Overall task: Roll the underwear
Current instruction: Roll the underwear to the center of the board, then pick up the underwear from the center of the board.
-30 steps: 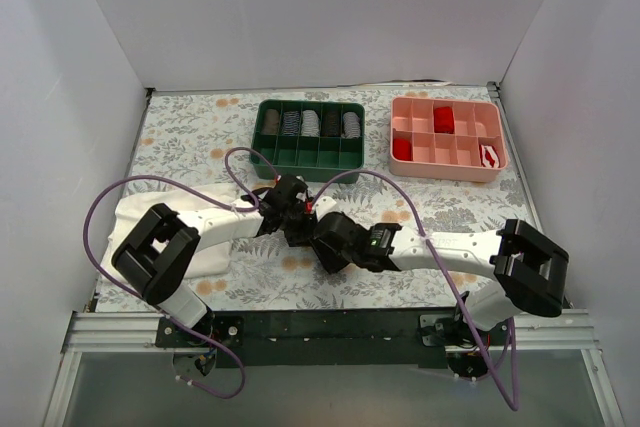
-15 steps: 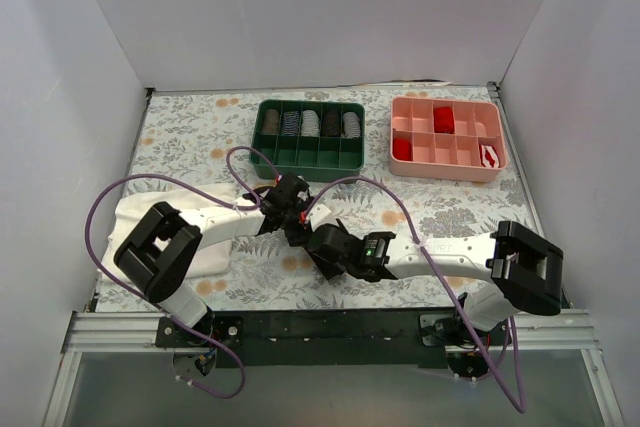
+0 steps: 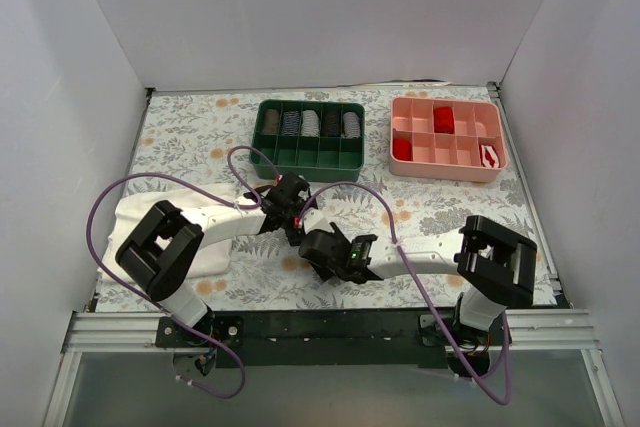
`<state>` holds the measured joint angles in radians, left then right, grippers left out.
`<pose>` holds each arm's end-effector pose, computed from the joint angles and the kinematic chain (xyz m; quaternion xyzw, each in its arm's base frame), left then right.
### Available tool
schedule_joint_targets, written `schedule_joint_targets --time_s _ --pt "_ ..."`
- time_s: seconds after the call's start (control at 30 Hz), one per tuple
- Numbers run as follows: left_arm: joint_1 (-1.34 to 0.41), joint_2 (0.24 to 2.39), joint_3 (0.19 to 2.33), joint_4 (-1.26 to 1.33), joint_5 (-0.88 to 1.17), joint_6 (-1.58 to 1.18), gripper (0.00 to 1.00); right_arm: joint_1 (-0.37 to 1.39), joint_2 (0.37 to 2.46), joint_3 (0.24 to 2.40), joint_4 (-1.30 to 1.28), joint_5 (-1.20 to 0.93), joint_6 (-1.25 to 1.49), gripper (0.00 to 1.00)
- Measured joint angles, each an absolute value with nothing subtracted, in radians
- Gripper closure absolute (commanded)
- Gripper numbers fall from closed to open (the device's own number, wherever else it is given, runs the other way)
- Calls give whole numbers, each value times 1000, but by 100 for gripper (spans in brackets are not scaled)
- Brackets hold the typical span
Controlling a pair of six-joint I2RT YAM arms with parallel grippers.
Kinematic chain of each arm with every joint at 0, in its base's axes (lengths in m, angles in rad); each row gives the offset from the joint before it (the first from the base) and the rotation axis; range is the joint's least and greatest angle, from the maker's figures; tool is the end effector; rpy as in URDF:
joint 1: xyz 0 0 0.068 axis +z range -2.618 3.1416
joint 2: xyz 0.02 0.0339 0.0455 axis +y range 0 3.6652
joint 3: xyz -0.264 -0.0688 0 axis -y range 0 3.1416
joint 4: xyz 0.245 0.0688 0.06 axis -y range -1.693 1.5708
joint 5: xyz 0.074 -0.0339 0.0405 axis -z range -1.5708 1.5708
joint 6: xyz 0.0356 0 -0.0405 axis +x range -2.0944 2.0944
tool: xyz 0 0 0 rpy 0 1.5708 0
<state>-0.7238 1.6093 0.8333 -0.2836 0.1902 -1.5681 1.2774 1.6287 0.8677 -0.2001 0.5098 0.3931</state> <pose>0.2206 -0.2039 0.1535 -0.3727 0.8884 -0.2672 0.0200 0.1075 0.2958 0.1654 -0.3266 0.8667 0.0540 0.3732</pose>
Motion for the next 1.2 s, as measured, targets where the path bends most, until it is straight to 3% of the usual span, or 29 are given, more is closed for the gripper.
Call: schedule_joint_targets --time_s 0.23,0.33,0.6,0.73,0.8,1.0,1.2 --pt "-722 1610 833 -283 189 -1568 58 1282 1656 892 -211 540 416 42" --pt "-722 1610 833 -283 189 -1568 58 1283 1657 888 -211 552 433 49" --pt "-722 1611 841 -292 183 -1567 56 1291 1637 845 -183 593 502 82" --pt "-711 1610 847 -307 181 -1565 46 1292 1637 836 -180 600 524 98" --pt "-701 1605 847 -324 178 -1562 35 1292 1635 833 -177 599 526 99" --pt "-638 1520 848 -425 134 -1550 27 1277 1613 833 -191 586 555 99" --pt "-567 1352 856 -498 77 -1548 26 1191 1524 826 -353 542 568 99"
